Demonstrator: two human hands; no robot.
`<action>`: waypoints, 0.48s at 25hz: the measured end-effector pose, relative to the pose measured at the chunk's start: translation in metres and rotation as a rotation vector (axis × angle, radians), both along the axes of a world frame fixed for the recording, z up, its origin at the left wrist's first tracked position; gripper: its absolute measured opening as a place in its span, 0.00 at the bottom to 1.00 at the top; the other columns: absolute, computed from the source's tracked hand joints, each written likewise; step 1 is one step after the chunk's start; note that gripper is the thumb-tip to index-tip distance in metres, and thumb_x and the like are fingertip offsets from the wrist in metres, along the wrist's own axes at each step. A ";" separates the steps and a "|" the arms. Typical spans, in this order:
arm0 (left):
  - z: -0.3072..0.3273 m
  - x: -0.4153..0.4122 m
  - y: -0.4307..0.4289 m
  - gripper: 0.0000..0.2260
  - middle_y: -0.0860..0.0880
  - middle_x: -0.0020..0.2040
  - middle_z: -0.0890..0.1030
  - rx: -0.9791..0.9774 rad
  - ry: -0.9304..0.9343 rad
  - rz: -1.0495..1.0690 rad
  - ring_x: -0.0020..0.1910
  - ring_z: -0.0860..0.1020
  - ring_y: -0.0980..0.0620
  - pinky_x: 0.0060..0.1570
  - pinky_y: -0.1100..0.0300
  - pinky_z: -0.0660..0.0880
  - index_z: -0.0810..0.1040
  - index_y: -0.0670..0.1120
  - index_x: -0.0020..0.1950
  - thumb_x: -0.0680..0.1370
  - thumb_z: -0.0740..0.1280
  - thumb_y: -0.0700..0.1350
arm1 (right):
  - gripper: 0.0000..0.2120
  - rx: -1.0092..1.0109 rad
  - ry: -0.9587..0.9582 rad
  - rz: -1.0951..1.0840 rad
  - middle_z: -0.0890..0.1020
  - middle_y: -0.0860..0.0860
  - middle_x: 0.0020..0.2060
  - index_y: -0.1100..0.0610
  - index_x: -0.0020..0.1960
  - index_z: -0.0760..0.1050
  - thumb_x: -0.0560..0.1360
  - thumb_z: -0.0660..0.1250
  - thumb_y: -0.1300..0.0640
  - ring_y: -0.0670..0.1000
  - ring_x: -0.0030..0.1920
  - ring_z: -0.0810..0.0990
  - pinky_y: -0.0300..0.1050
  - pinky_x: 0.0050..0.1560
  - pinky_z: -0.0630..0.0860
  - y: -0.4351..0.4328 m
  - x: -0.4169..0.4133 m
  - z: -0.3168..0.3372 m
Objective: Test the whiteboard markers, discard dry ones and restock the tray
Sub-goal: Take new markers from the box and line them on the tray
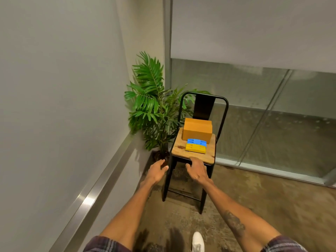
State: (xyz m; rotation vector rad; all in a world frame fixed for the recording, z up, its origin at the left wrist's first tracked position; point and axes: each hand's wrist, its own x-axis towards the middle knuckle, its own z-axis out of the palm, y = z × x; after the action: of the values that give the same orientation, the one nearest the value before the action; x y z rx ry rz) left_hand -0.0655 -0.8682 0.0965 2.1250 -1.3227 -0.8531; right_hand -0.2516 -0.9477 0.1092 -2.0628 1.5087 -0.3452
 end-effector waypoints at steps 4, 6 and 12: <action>-0.001 -0.002 -0.059 0.24 0.46 0.75 0.69 -0.009 -0.012 -0.054 0.75 0.66 0.47 0.73 0.54 0.62 0.65 0.45 0.77 0.83 0.63 0.49 | 0.20 -0.023 -0.041 -0.059 0.75 0.57 0.67 0.57 0.70 0.70 0.79 0.62 0.55 0.59 0.66 0.72 0.55 0.65 0.71 -0.057 -0.006 -0.004; -0.002 -0.004 -0.096 0.23 0.46 0.75 0.69 -0.002 -0.017 -0.070 0.74 0.67 0.46 0.72 0.55 0.63 0.65 0.45 0.77 0.83 0.63 0.48 | 0.20 -0.020 -0.036 -0.074 0.75 0.57 0.66 0.57 0.70 0.70 0.79 0.62 0.55 0.59 0.66 0.72 0.55 0.63 0.71 -0.094 -0.008 -0.006; 0.000 -0.014 -0.224 0.24 0.46 0.74 0.70 0.040 -0.006 -0.065 0.73 0.69 0.46 0.71 0.52 0.66 0.66 0.47 0.77 0.81 0.64 0.50 | 0.22 0.013 -0.009 -0.044 0.75 0.58 0.66 0.56 0.72 0.68 0.79 0.62 0.54 0.60 0.66 0.72 0.54 0.63 0.72 -0.223 -0.019 -0.011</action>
State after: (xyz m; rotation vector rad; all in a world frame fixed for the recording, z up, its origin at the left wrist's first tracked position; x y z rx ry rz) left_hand -0.0793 -1.0924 0.0960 2.1262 -1.3953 -0.9072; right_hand -0.2702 -1.1711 0.0982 -2.0177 1.5490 -0.3600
